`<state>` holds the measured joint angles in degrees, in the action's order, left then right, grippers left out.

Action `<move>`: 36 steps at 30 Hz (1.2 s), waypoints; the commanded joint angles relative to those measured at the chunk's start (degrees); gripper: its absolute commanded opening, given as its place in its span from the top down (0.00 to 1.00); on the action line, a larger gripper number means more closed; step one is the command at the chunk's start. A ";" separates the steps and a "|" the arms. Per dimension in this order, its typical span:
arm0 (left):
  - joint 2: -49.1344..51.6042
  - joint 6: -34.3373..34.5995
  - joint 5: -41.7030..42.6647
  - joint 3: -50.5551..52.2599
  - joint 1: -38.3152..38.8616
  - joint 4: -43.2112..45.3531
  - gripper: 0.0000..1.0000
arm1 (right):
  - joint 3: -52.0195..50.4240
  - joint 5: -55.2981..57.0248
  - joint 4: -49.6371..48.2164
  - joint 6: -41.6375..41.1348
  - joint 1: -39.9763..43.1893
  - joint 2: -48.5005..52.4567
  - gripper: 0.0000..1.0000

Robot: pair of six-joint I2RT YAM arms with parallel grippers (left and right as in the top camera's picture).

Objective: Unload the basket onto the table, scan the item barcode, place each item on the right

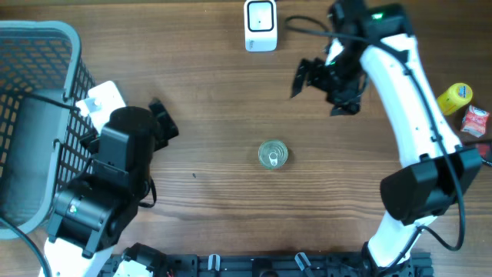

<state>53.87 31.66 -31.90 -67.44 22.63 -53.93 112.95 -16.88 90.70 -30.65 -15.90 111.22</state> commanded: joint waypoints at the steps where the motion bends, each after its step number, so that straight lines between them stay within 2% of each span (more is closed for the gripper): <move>1: -0.07 0.76 -0.98 -0.09 -2.01 -0.37 0.00 | -0.20 6.25 -1.53 14.84 -8.02 1.27 0.00; 3: -0.09 0.76 -0.98 -0.09 -1.97 -0.50 0.00 | -0.22 11.80 -2.99 19.96 -11.98 1.75 0.03; 5: -0.17 0.76 -1.01 -0.09 -1.99 -0.81 0.00 | -0.26 15.30 -4.85 25.14 -15.10 2.45 0.00; 8: -0.26 0.76 -1.03 -0.09 -1.99 -2.32 0.00 | -2.73 18.99 -9.44 29.07 -17.70 3.85 0.00; 10: -0.26 0.76 -1.07 -0.09 -1.99 -3.58 0.00 | -6.62 18.78 -13.62 33.29 -18.05 4.48 0.01; 12: -0.26 0.74 -1.79 -0.09 -1.99 -4.70 0.00 | -11.26 18.34 -17.09 39.26 -18.05 4.76 0.09; 13: -0.26 0.76 -2.32 -0.09 -1.99 -5.07 0.00 | -13.84 18.25 -18.78 41.57 -18.05 4.76 0.10; 15: -0.26 0.76 -2.29 -0.09 -1.99 -5.07 0.00 | -17.22 17.31 -20.98 44.28 -17.94 4.83 0.08; 16: -0.26 0.76 -2.29 -0.09 -1.99 -5.07 0.00 | -18.40 17.44 -21.62 47.39 -17.73 4.83 0.00; 17: -0.26 0.76 -2.29 -0.09 -1.99 -5.09 0.00 | -18.82 17.68 -21.99 51.71 -17.55 4.83 0.00; 19: -0.26 0.76 -2.29 -0.09 -1.99 -5.09 0.00 | -18.82 17.75 -21.44 53.02 -17.51 4.83 0.00; 23: -0.26 0.76 -2.29 -0.09 -1.99 -5.07 0.00 | -18.82 6.21 -20.06 65.44 -17.62 4.83 0.00; 28: -0.26 0.81 -5.09 -0.09 -1.99 -5.03 0.00 | -18.84 -1.75 -16.57 67.23 -17.57 4.83 0.00; 30: -0.26 2.29 -7.54 -0.09 -2.16 -5.01 0.00 | -19.15 -1.92 -15.69 67.76 -17.57 4.83 0.00; 36: -0.72 2.27 -7.61 -0.09 -6.40 -4.39 0.00 | -22.12 -1.60 -19.82 68.15 -17.57 4.83 0.00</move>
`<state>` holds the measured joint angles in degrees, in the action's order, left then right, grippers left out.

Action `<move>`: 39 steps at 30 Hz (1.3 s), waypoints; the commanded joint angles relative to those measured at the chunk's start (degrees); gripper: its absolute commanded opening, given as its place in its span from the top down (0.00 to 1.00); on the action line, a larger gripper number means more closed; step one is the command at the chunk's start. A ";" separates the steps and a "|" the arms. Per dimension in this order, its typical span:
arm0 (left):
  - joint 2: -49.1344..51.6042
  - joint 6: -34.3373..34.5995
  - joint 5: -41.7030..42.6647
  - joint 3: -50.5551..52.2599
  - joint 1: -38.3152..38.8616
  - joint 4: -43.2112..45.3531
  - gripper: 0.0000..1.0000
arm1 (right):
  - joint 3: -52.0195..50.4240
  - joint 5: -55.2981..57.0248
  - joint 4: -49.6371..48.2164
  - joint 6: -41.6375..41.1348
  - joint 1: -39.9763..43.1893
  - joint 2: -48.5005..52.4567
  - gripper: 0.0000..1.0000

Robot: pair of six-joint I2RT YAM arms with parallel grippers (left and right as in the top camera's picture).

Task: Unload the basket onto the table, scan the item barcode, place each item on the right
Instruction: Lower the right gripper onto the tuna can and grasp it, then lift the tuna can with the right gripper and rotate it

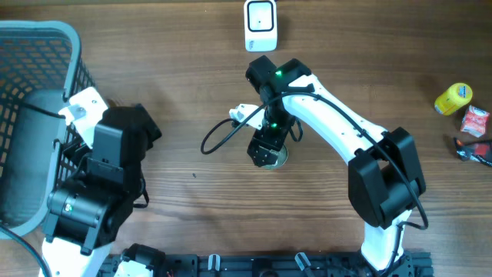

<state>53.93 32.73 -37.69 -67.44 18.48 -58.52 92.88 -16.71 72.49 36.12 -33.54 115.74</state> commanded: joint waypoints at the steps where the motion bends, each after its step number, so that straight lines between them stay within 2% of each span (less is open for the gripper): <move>1: -1.14 1.20 -1.79 -0.09 -2.73 0.20 0.00 | -3.54 -0.85 -3.45 1.33 0.07 0.31 0.00; 6: -3.63 1.20 -0.85 -0.09 -3.06 0.20 0.00 | -9.16 7.28 -11.96 -1.29 0.07 0.31 0.00; 13: -5.53 1.20 -0.76 -0.09 -3.06 -0.09 0.00 | -12.85 7.23 -15.54 -2.03 0.07 0.31 0.00; 21: -5.53 1.20 -0.74 -0.09 -3.06 -0.48 0.00 | -17.27 7.08 -20.26 -6.45 0.13 0.31 0.00; 22: -5.53 1.20 -0.74 -0.09 -3.06 -0.48 0.00 | -17.27 7.08 -20.57 -6.58 0.13 0.31 0.06; 24: -5.53 1.20 -0.74 -0.09 -3.06 -0.55 0.00 | -17.27 7.04 -21.59 -8.07 0.13 0.31 0.26; 25: -5.53 1.20 -0.74 -0.09 -3.06 -0.59 0.00 | -17.27 7.02 -21.92 -8.28 0.13 0.31 0.30; 30: -5.53 1.20 -0.74 -0.09 -3.06 -0.96 0.00 | -17.27 7.30 -21.73 -9.92 0.13 0.31 0.31; 34: -5.53 1.20 -0.72 -0.09 -3.06 -0.96 0.00 | -17.27 7.30 -22.12 -16.59 0.11 0.31 0.31; 36: -5.53 1.20 -0.68 -0.09 -3.06 -0.94 0.00 | -17.27 7.26 -22.38 -23.67 0.13 0.31 0.31; 39: -5.51 1.20 0.17 -0.09 -3.06 -0.94 0.00 | -17.27 7.23 -22.77 -38.88 0.13 0.31 0.37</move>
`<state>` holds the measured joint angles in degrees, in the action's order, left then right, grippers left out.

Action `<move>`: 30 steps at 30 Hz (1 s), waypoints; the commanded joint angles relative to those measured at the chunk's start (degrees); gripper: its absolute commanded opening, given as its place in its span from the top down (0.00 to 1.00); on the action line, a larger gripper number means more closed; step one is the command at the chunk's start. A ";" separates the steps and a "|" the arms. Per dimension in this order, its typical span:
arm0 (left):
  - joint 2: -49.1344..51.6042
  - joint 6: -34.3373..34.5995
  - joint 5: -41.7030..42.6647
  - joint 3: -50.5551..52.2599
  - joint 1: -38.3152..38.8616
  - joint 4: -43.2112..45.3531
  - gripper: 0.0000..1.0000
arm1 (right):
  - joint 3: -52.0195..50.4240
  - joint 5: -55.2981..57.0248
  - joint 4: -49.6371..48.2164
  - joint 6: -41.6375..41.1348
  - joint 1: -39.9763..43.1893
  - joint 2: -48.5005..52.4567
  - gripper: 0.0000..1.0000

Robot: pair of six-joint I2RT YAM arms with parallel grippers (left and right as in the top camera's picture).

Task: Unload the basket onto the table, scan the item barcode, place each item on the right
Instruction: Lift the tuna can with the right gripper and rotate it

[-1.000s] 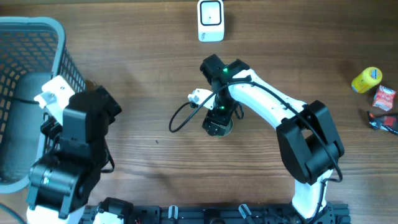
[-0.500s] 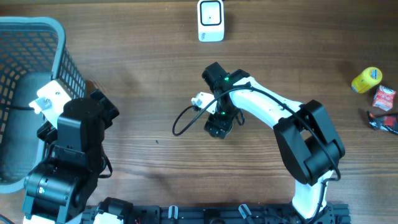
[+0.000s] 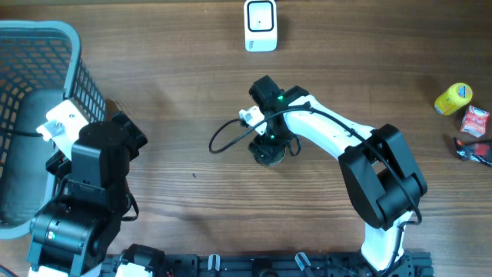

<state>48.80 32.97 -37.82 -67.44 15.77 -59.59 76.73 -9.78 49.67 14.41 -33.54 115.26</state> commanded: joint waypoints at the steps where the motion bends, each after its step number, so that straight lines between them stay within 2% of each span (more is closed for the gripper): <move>1: -0.37 0.96 0.31 -0.09 -0.35 0.13 0.00 | -1.11 0.28 0.02 -26.56 0.13 0.79 0.35; 2: -0.37 0.96 0.31 -0.09 -0.35 0.13 0.00 | -1.11 0.31 0.02 -30.34 0.11 0.79 0.30; 5: -0.37 0.96 0.68 -0.09 -0.35 0.13 0.00 | -1.11 -1.33 0.02 -41.97 0.11 0.79 0.27; 6: -0.37 0.96 0.74 -0.09 -0.35 0.15 0.00 | -1.11 -3.37 -0.55 -48.13 0.11 0.79 0.26; 11: -0.37 0.96 0.92 -0.09 -0.35 0.13 0.00 | -1.11 -7.48 -2.21 -75.60 0.11 0.79 0.27; 12: -0.37 0.96 0.94 -0.09 -0.35 0.13 0.00 | -1.11 -7.52 -2.25 -81.94 0.11 0.79 0.31; 14: -0.37 0.96 1.18 -0.09 -0.35 0.13 0.00 | -1.11 -8.33 -2.36 -94.92 0.07 0.79 0.31; 15: -0.37 0.94 1.57 -0.09 -0.35 0.11 0.00 | -1.11 -8.31 -2.36 -101.61 0.07 0.79 0.12; 17: -0.37 0.94 2.05 -0.09 -0.35 0.02 0.00 | -1.11 -8.72 -2.34 -110.20 0.07 0.79 0.00; 18: -0.37 0.94 2.40 -0.09 -0.35 -0.26 0.00 | -1.11 -10.01 -2.36 -118.57 0.07 0.79 0.00; 20: -0.37 0.96 2.43 -0.09 -0.35 -0.70 0.00 | -1.11 -10.95 -2.67 -127.10 0.07 0.79 0.00; 22: -0.37 0.96 2.43 -0.09 -0.35 -0.72 0.00 | -1.11 -10.62 -4.79 -127.58 0.07 0.79 0.00; 26: -0.37 0.96 2.45 -0.09 -0.35 -0.72 0.00 | -1.09 -6.69 -8.02 -105.68 0.07 0.79 0.00; 30: -0.37 0.96 2.43 -0.09 -0.35 -0.70 0.00 | -1.09 -6.10 -3.93 -101.29 0.07 0.79 0.00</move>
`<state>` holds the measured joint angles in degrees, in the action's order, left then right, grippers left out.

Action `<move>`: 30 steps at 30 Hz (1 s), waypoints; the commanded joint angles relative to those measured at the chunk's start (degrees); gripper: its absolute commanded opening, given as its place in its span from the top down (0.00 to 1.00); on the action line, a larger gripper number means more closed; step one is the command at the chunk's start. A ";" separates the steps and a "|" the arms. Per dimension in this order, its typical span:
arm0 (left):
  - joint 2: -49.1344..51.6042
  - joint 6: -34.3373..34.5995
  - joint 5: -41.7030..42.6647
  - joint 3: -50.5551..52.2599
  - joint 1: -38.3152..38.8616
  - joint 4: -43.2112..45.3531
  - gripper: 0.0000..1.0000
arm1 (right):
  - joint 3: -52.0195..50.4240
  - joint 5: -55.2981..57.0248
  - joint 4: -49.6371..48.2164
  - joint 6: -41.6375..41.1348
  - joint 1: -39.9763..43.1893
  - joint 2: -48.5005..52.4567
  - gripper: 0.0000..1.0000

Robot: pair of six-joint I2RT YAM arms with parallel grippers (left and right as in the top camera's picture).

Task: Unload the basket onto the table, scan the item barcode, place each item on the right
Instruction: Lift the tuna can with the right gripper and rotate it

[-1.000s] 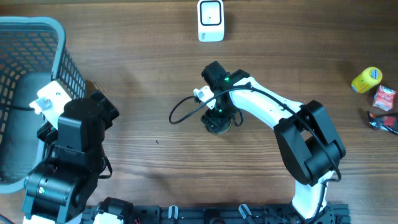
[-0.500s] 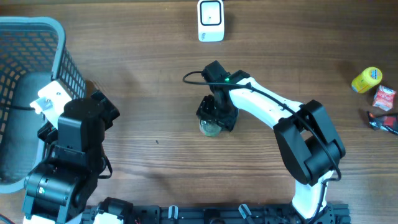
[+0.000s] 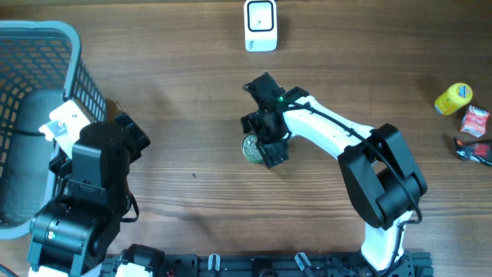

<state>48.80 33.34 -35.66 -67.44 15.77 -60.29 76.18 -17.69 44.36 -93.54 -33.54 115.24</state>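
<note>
The small metal can (image 3: 250, 147) shows only as a greenish sliver at mid-table; most of it is hidden under my right gripper (image 3: 263, 141). That gripper comes down on it from above, with its dark fingers on either side, shut on the can. The white barcode scanner (image 3: 260, 25) stands at the far edge of the table, well beyond the can. My left gripper (image 3: 125, 129) rests folded back beside the basket, far from the can. Its jaw gap cannot be made out from above.
A grey wire basket (image 3: 46, 46) fills the left edge, with the left arm against it. A yellow bottle (image 3: 453, 98), a red packet (image 3: 477, 121) and a dark item (image 3: 473, 150) lie at the far right edge.
The can sat under the right gripper at mid-table; now it shows a little further left, and the wrist has turned around it. The left arm has hardly moved.
The can first stood alone at mid-table, with the right gripper up near the scanner and the left gripper reaching out from the basket. The right gripper then stood over the can and lower on it, while the left arm drew back. Now the can is shifted left.
</note>
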 commanded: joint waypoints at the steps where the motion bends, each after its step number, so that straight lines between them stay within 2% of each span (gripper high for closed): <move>1: -0.37 0.59 0.26 -0.09 -0.35 0.00 0.00 | -0.55 1.84 1.51 8.87 0.07 0.79 0.00; 5: -0.37 0.59 0.26 -0.09 -0.35 0.00 0.00 | -0.39 4.70 0.85 27.02 0.07 -0.17 0.00; 8: -0.37 0.59 0.26 -0.09 -0.35 0.00 0.00 | -0.39 4.76 -0.26 46.21 0.07 -1.38 0.00; 12: -0.37 0.59 0.28 -0.09 -0.35 0.00 0.00 | -0.33 1.90 -1.05 77.77 0.07 -2.21 0.00; 14: -0.37 0.59 0.52 -0.09 -0.35 0.00 0.00 | -0.35 1.75 0.17 89.46 0.07 -2.21 0.00; 17: -0.37 0.59 2.21 -0.09 -0.35 0.00 0.00 | -0.35 1.16 1.77 102.62 0.07 -2.21 0.00; 19: -0.37 0.59 2.45 -0.09 -0.35 0.00 0.00 | -0.35 1.33 1.92 108.48 0.07 -2.21 0.00; 23: -0.37 0.59 2.45 -0.09 -0.35 0.00 0.00 | -0.35 1.33 0.94 114.66 0.07 -2.21 0.00; 30: -0.37 0.59 2.45 -0.09 -0.35 0.00 0.00 | -0.35 5.70 0.90 117.72 0.04 -1.60 0.00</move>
<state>48.80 33.34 -33.52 -67.44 15.77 -60.27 76.18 -13.89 45.30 21.28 -33.54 114.63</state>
